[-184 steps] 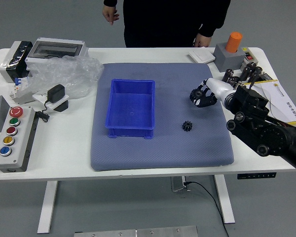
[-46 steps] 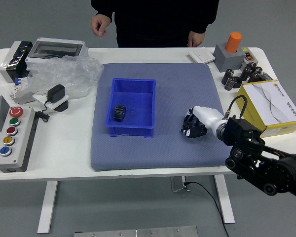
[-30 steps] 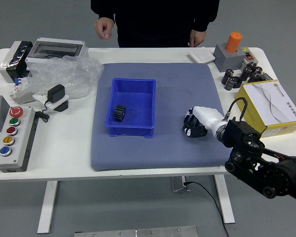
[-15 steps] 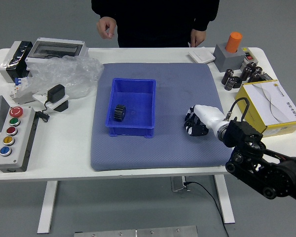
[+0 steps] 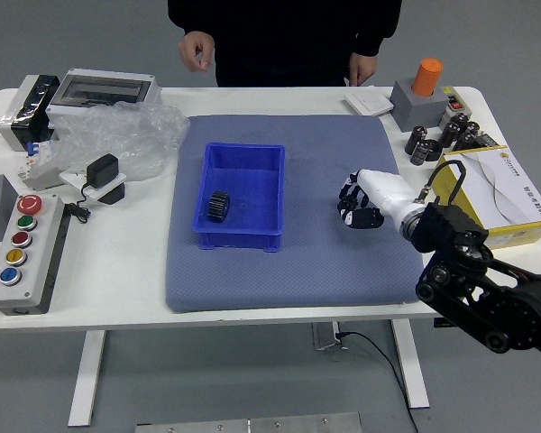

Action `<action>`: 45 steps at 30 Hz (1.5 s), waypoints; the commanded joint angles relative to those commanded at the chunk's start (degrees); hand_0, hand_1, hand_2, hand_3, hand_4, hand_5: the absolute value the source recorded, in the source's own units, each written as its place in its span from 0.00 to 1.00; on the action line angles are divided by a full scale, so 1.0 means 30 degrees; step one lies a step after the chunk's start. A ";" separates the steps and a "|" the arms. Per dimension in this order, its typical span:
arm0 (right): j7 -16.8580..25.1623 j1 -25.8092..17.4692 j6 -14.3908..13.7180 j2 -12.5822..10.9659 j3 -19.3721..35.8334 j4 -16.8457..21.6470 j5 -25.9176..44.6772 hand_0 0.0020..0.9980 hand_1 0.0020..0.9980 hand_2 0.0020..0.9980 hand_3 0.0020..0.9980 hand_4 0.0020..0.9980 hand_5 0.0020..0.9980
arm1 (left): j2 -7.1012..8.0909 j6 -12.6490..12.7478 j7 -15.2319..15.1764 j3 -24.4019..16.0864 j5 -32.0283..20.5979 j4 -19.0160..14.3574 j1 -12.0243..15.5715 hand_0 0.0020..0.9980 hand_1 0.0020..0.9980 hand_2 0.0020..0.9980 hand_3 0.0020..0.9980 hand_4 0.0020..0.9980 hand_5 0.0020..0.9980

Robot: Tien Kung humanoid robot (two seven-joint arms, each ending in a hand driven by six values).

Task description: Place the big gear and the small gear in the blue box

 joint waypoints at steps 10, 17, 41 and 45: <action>-0.0343 0.1582 0.0272 0.0688 0.1005 0.1197 -0.0778 0.60 0.49 0.51 0.51 0.47 0.00 | 0.0026 -0.0052 0.0030 -0.0083 0.0111 0.0000 -0.0020 0.72 0.67 0.68 0.68 0.44 0.03; -0.0341 0.2393 0.0294 0.2109 0.0723 0.0707 -0.0929 0.61 0.49 0.51 0.51 0.48 0.00 | -0.0013 -0.0108 0.0082 -0.0152 0.0264 0.0000 -0.0040 0.72 0.67 0.68 0.68 0.44 0.03; 0.0057 0.3050 -0.0077 0.6146 -0.0033 -0.1642 -0.0740 0.62 0.50 0.51 0.51 0.50 0.00 | -0.0144 -0.0266 0.0240 -0.0270 0.0707 0.0000 -0.0094 0.72 0.67 0.68 0.68 0.43 0.02; 0.0019 0.3018 0.0300 0.6313 0.0023 -0.1833 -0.0296 0.71 0.52 0.56 0.62 0.45 0.12 | -0.0179 -0.0280 0.0263 -0.0285 0.0751 0.0000 -0.0119 0.73 0.67 0.68 0.68 0.43 0.02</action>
